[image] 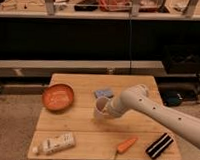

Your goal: Pick up the ceramic cup

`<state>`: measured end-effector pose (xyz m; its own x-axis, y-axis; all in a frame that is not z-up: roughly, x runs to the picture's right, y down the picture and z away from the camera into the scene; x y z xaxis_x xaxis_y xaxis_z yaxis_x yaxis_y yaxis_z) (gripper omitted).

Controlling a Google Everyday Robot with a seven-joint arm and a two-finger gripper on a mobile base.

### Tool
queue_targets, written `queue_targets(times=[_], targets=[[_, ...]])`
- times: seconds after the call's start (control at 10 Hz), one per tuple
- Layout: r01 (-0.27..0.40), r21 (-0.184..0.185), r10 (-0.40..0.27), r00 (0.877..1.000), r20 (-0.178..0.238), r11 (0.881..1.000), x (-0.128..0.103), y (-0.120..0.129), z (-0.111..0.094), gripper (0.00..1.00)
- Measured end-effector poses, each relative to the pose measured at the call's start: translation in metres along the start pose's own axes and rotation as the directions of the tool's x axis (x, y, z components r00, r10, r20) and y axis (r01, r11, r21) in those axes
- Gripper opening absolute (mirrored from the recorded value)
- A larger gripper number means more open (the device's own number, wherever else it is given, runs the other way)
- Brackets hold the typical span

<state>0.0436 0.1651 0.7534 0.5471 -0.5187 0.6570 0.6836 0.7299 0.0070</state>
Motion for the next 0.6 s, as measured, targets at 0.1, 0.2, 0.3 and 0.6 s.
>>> queue_targets(times=[0.1, 0.2, 0.3, 0.6], targets=[[0.019, 0.033, -0.019, 1.000, -0.005, 0.999, -0.006, -0.006, -0.019, 0.00], [0.047, 0.070, -0.046, 0.999, -0.017, 0.996, -0.016, -0.012, -0.044, 0.02], [0.095, 0.107, -0.092, 0.995, -0.035, 0.990, -0.030, -0.022, -0.072, 0.11], [0.178, 0.148, -0.171, 0.984, -0.054, 0.973, -0.048, -0.034, -0.103, 0.30]])
